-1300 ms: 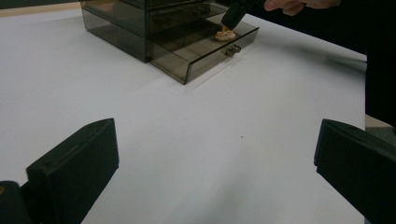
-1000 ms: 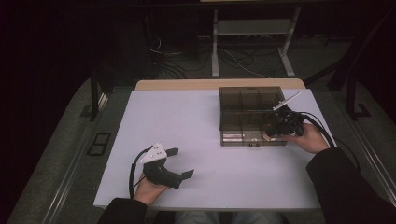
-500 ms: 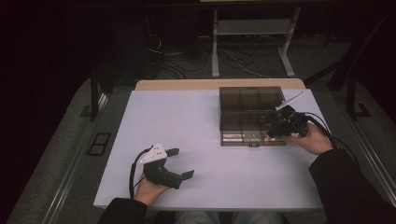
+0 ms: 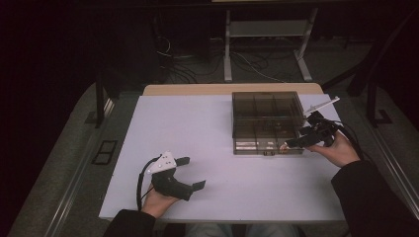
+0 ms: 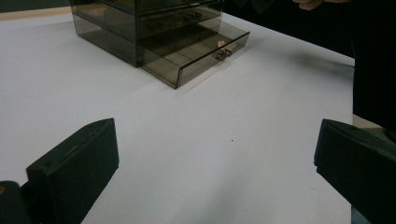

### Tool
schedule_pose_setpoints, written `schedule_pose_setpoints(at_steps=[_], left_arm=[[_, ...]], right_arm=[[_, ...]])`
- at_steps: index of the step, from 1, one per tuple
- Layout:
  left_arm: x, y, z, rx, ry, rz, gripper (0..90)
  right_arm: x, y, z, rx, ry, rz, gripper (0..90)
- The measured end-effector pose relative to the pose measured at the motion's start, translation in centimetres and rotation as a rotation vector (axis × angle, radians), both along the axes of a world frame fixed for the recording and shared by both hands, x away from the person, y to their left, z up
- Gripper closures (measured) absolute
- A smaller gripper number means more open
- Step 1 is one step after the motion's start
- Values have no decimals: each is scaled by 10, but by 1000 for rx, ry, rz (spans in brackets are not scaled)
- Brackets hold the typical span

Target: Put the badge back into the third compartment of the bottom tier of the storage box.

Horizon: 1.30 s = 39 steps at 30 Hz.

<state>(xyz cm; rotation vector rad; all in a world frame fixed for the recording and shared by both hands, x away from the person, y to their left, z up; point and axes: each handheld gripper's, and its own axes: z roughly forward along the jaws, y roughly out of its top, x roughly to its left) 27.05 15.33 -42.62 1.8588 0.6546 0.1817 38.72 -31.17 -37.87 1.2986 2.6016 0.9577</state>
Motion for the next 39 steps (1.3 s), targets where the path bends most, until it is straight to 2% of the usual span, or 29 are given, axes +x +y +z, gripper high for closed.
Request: schedule_pose_setpoints(at_steps=[1,3,5,8,10,18,21,29,39], left_arm=[[0,0,0,0,1,-1,0],[-1,0,0,-2,1,-1,0],[-1,0,0,-3,-1,0,0],[-1,0,0,-4,-1,1,0],[0,0,0,-2,1,2,0],[0,1,0,-4,0,4,0],[0,1,0,-4,-1,3,0],[0,1,1,-4,-2,4,0],[-1,2,1,-4,-3,9,0]], right_arm=[[-3,0,0,0,0,-2,102],[-9,0,0,1,-4,-15,3],[-14,-1,1,11,-10,-34,2],[-22,-4,4,67,-25,-55,3],[-26,-5,5,86,-35,-56,3],[-43,-2,7,105,-83,-79,3],[-48,-2,8,131,-95,-87,3],[-61,2,9,163,-124,-75,3],[-79,14,0,206,-181,-61,4]])
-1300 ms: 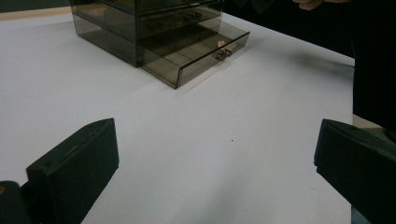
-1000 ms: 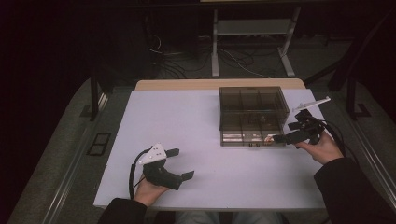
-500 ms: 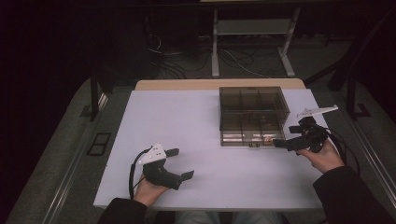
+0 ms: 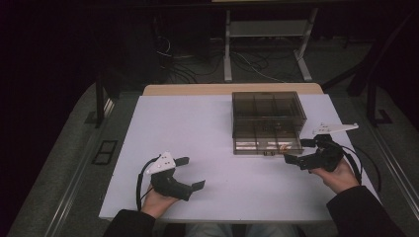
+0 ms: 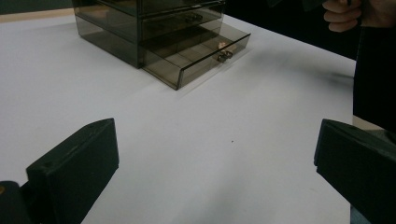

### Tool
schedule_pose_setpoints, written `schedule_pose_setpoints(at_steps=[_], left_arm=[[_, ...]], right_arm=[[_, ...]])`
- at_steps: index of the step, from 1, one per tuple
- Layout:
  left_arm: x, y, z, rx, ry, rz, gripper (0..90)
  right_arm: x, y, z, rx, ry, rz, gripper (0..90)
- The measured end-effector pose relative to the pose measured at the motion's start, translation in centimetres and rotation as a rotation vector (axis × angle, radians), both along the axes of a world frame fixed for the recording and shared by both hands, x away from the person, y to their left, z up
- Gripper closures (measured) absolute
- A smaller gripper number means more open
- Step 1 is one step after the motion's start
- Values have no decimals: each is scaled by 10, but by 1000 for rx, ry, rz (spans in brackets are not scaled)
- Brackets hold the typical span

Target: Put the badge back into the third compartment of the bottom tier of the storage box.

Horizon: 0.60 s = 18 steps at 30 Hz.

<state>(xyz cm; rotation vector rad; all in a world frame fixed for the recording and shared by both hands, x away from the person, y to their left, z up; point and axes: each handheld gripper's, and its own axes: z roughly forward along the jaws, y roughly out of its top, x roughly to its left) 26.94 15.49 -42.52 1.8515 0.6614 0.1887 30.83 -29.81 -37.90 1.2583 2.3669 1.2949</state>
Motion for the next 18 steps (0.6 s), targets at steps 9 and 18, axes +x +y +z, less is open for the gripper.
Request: schedule_pose_setpoints(at_steps=[9,18], left_arm=[[1,1,-1,5,4,4,0],[2,2,-1,7,7,6,0]], right_arm=[[-14,6,-5,31,-29,3,4],[-30,12,-15,64,-66,34,4]])
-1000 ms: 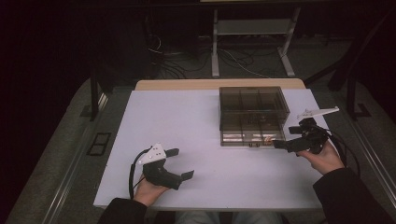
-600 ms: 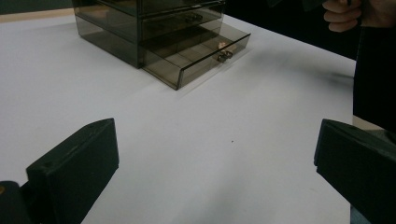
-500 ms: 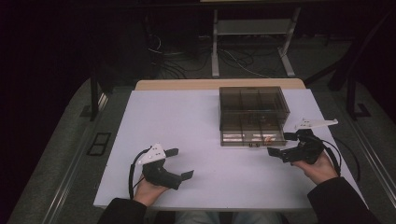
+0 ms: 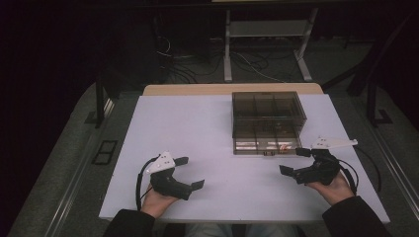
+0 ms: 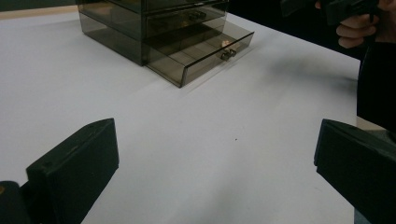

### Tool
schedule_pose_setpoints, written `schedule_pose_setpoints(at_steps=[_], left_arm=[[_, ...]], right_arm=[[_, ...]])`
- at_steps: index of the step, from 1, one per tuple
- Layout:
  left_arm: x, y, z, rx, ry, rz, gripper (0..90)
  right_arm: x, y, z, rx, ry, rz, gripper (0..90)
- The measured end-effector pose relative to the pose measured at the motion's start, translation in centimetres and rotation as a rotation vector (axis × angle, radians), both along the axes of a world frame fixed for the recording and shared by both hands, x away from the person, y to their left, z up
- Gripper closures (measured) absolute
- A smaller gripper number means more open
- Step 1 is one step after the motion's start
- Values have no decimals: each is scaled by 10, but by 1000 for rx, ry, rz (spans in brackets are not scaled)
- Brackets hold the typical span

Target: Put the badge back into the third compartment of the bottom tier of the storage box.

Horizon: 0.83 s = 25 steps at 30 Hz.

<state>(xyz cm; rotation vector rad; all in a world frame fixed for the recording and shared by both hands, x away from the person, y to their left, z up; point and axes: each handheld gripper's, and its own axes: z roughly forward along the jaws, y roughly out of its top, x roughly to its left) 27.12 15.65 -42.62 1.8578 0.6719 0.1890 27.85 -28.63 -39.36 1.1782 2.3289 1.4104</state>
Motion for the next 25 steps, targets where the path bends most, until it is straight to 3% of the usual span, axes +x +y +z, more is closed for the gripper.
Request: schedule_pose_setpoints(at_steps=[5,14,25], left_arm=[[0,0,0,-2,4,1,0],[1,0,-1,0,6,1,0],[1,0,-1,2,6,1,0]], right_arm=[[-8,3,-7,17,-17,12,4],[-20,3,-20,-1,-45,40,4],[-28,-9,-32,18,-60,7,4]])
